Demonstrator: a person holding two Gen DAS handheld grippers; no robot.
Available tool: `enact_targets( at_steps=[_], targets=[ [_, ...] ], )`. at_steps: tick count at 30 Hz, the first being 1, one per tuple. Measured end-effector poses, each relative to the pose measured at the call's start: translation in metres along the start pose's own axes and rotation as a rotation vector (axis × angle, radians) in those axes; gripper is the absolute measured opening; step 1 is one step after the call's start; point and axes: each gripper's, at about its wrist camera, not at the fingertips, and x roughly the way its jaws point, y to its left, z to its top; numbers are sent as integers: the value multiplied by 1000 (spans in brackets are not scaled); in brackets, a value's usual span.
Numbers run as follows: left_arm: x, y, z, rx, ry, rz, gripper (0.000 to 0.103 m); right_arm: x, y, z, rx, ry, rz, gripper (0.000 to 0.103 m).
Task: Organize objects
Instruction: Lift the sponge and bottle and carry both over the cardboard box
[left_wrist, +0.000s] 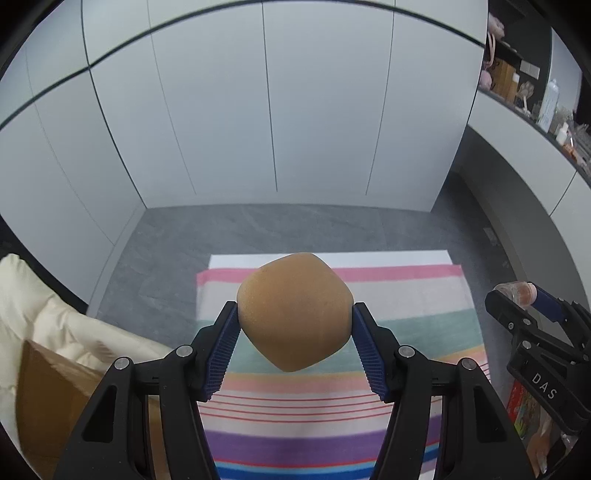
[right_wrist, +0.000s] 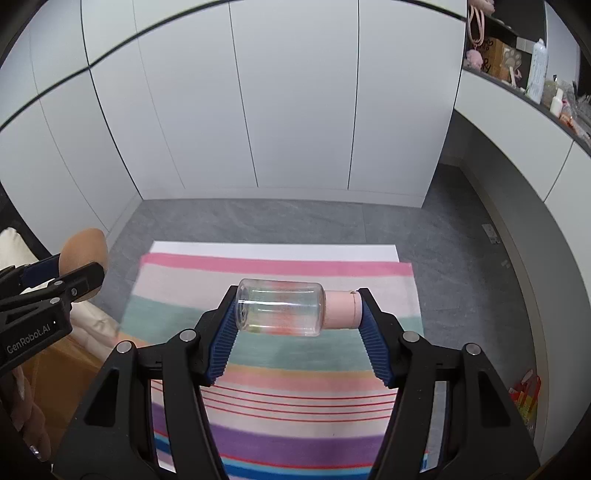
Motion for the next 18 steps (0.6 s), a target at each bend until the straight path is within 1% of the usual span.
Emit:
enact_targets(
  at_steps=[6, 9, 12, 15, 18],
  targets=[
    [-52, 8, 3, -7, -38, 20, 63, -46, 8, 10, -9, -28, -2, 64],
    [-75, 11, -1, -5, -53, 32, 63, -68, 9, 10, -8, -37, -6, 64],
    [-95, 11, -7, -5, -58, 39, 63, -92, 9, 6, 2, -42, -6, 64],
    [-112, 12, -17, -5, -63, 35, 63, -110, 6, 0, 11, -48, -10, 64],
    [-129, 12, -25, -1, -75, 47, 63, -124, 4, -7, 17, -50, -17, 64]
  ],
)
